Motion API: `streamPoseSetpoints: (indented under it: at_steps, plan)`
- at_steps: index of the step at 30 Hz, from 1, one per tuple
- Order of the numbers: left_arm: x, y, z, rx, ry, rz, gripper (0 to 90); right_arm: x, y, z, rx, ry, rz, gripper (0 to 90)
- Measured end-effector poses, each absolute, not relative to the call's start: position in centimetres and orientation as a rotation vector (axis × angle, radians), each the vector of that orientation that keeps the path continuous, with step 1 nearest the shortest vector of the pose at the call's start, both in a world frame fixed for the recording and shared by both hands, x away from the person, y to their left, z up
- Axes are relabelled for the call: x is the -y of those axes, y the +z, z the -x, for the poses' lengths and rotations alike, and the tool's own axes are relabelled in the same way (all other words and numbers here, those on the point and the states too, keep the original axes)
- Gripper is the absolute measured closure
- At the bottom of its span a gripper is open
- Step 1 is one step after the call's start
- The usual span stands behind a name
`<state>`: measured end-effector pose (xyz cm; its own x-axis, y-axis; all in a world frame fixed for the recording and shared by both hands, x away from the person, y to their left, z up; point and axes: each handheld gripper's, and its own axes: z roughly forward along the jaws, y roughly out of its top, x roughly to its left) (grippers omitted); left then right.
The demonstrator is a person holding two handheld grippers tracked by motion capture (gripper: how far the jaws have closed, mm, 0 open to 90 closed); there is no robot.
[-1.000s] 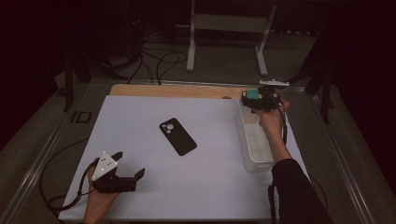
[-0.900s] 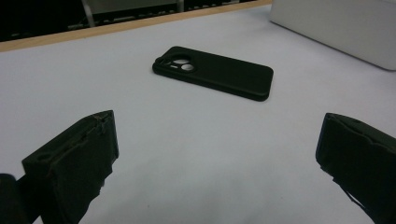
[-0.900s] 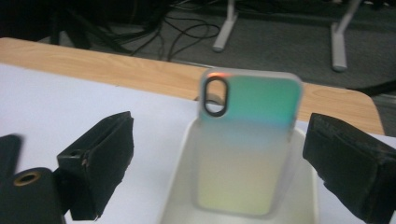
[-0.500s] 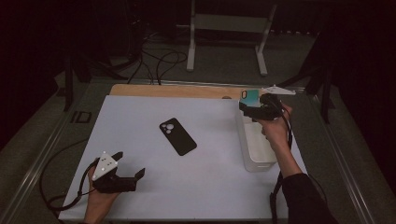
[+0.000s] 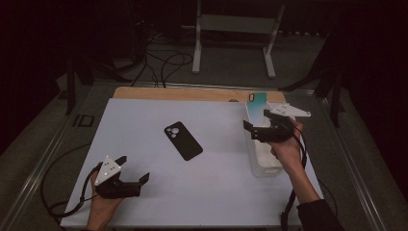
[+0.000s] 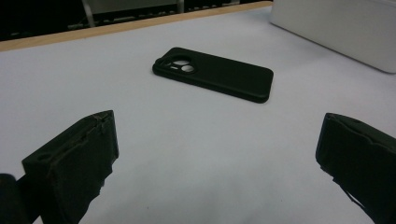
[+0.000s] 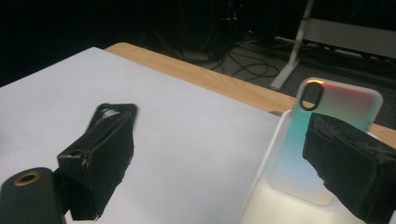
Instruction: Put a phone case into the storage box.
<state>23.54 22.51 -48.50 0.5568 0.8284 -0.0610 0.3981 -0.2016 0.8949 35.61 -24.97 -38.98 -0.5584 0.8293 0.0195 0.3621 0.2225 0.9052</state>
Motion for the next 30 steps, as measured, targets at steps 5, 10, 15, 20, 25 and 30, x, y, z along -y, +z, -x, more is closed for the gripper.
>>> streamPoseSetpoints:
  at_steps: [5,10,15,20,25,30]
  plan:
    - [-22.5,-48.5,-23.6,-1.009,0.551,-1.811,0.0,24.7,-39.3,-33.8,-2.036,1.336,-1.071,8.9]
    - [-22.6,-48.5,-23.5,-1.008,0.553,-1.811,0.0,24.6,-40.0,-32.3,-2.042,1.36,-1.054,8.9]
    - [-22.6,-48.5,-23.6,-1.008,0.553,-1.811,0.0,24.7,-40.8,-31.0,-2.036,1.36,-1.035,8.8]
    - [-22.6,-48.4,-23.5,-1.007,0.554,-1.812,0.0,25.1,-41.8,-30.1,-2.021,1.391,-1.067,8.9]
    - [-22.5,-48.5,-23.6,-1.009,0.551,-1.81,0.0,25.6,-42.7,-29.5,-2.014,1.405,-1.09,8.9]
    - [-22.5,-48.5,-23.6,-1.008,0.549,-1.817,0.0,26.0,-43.9,-28.5,-1.988,1.433,-1.096,8.9]
